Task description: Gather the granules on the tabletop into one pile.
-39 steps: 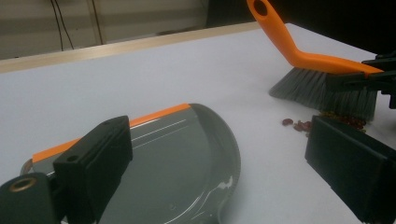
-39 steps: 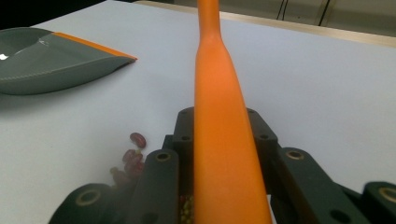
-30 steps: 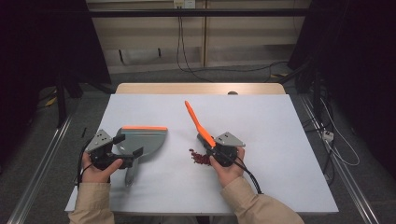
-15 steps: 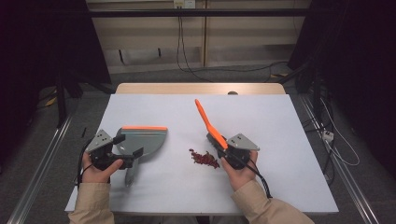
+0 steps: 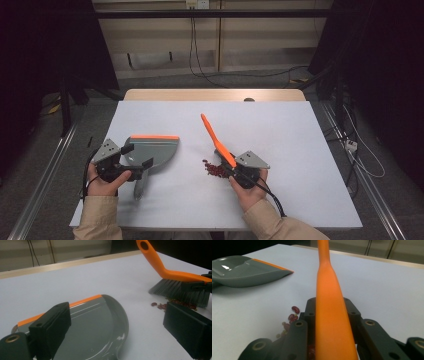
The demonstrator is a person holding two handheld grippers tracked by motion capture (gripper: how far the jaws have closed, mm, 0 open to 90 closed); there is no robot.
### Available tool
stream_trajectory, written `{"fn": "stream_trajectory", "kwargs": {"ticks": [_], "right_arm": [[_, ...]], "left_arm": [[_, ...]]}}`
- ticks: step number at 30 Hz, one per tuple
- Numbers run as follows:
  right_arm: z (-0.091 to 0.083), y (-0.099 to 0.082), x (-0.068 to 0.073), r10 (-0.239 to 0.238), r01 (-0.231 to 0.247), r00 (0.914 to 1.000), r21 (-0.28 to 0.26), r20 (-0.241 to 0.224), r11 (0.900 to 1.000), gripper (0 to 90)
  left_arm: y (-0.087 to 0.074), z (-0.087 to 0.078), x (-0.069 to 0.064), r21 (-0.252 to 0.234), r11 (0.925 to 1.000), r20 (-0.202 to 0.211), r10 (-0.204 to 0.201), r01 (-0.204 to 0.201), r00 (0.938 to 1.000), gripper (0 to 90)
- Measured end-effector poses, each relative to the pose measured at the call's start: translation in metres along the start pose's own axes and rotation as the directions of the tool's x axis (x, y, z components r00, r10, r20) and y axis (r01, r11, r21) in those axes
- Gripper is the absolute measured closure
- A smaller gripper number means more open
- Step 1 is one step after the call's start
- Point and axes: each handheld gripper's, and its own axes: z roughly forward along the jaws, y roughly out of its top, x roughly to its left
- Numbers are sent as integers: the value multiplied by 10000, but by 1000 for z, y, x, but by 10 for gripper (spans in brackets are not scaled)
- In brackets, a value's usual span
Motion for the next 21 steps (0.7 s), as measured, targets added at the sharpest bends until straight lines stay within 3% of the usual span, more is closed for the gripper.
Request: {"fn": "stream_trajectory", "kwargs": {"ticks": [8, 14, 15, 17, 21], "right_arm": [[3, 7, -9, -197, 197, 9998, -112, -34, 9997, 715], [2, 18, -27, -195, 155, 9967, -507, -793, 9986, 714], [3, 21, -30, -239, 167, 9927, -616, -1186, 9980, 714], [6, 25, -35, -742, 625, 9865, -829, -1461, 9946, 714], [17, 31, -47, -1255, 1044, 9549, -913, -2691, 9903, 714]], "left_arm": [[-1, 0, 0, 54, 10000, -14, 30, -30, 10000, 76], [-1, 0, 1, 68, 10000, -32, 7, -7, 10000, 76], [-1, 0, 2, 50, 10000, -43, 2, -2, 10000, 76], [-1, -1, 2, 9, 10000, -31, -18, 18, 10000, 76], [-2, -1, 2, 38, 10000, -62, -80, 80, 9999, 75]]}}
